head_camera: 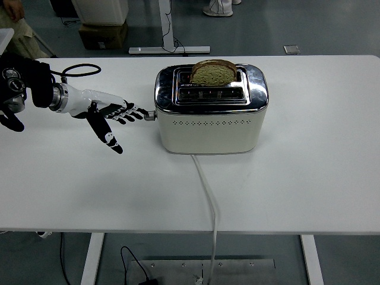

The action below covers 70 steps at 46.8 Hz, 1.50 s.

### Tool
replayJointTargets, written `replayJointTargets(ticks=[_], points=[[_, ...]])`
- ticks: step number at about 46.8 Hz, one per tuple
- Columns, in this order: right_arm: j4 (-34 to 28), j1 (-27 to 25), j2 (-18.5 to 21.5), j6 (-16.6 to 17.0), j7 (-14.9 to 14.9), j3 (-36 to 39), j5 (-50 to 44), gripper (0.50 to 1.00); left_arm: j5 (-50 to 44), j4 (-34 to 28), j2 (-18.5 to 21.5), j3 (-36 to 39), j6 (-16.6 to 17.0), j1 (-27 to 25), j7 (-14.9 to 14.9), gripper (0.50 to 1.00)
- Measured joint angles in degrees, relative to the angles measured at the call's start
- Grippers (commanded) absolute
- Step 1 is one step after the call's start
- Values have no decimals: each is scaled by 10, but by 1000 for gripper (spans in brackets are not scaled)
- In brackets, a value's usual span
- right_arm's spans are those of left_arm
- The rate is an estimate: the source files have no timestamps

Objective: Press down toaster

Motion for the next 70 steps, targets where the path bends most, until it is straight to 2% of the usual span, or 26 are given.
replayJointTargets(ticks=[45,55,70], points=[[0,-3,0,0,0,1,1,998,0,29,-35,-2,25,54,-6,1000],[0,-3,0,0,0,0,1,998,-1,28,-23,-2,25,55,-6,1000],[0,-1,0,0,-1,0,0,998,-18,24,25,-3,21,58,-6,1000]])
